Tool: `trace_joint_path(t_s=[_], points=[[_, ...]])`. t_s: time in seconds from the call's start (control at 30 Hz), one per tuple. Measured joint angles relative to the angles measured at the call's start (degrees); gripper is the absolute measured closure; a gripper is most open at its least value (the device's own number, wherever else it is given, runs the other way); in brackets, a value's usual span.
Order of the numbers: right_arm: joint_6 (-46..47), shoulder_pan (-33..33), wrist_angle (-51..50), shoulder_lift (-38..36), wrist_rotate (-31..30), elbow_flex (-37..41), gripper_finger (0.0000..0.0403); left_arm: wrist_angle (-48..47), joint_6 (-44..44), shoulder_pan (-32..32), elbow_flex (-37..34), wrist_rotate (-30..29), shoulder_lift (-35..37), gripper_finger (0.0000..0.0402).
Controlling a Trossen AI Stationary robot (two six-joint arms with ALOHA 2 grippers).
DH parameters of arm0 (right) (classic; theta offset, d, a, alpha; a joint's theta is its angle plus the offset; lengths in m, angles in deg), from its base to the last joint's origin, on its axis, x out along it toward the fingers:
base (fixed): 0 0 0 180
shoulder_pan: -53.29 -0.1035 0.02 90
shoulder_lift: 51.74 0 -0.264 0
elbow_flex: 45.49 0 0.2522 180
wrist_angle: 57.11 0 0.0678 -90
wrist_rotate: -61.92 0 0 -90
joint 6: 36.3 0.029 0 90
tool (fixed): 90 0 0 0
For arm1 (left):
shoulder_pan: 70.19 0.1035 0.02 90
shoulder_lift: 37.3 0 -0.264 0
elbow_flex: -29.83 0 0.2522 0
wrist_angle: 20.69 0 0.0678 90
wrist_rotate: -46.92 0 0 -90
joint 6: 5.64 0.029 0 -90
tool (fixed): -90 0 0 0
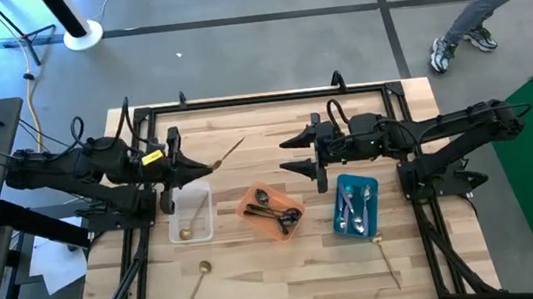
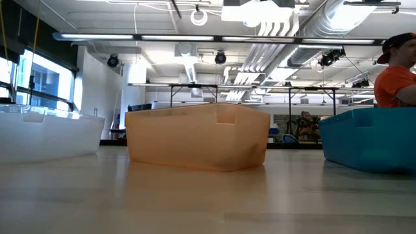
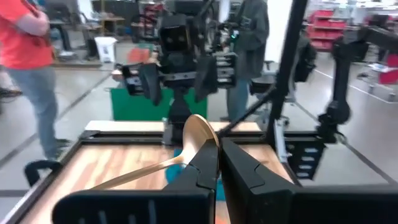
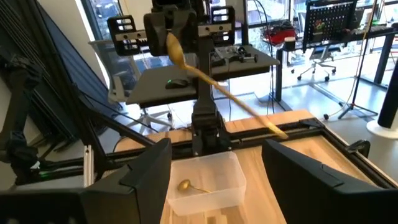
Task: Sort silverware by color (type)
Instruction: Put the top gold spoon into the transparent bin
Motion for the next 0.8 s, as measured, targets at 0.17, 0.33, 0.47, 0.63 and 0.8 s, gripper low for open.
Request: trace_joint_path(t_s=[0.17, 0.33, 0.47, 0.63, 0.8], points=[[0.32, 0.0, -2.1, 0.0, -0.41, 0.0, 0.0167, -11.86, -6.75, -1.39, 0.37, 0.24, 2.36, 0.0402], [0.42, 0.0, -4.0, 0.0, -2.99, 0.0, 0.0167, -23.04, -17.35, -7.14, 1.11, 0.04, 2.76, 0.0402], [0.42, 0.0, -4.57, 0.0, -4.59, 0.0, 0.0167, -31.01, -25.01, -13.54, 1.16, -2.19, 2.8, 0.0402], [0.42, 0.0, -4.56, 0.0, -6.23, 0.0, 0.0167, -45.71, -33.55, -19.47, 1.16, -7.62, 2.31, 0.0402], [0.42, 0.02, -4.57, 0.0, -8.5, 0.0, 0.0167, -52.28, -35.86, -20.87, 0.49, -10.07, 1.23, 0.0402]])
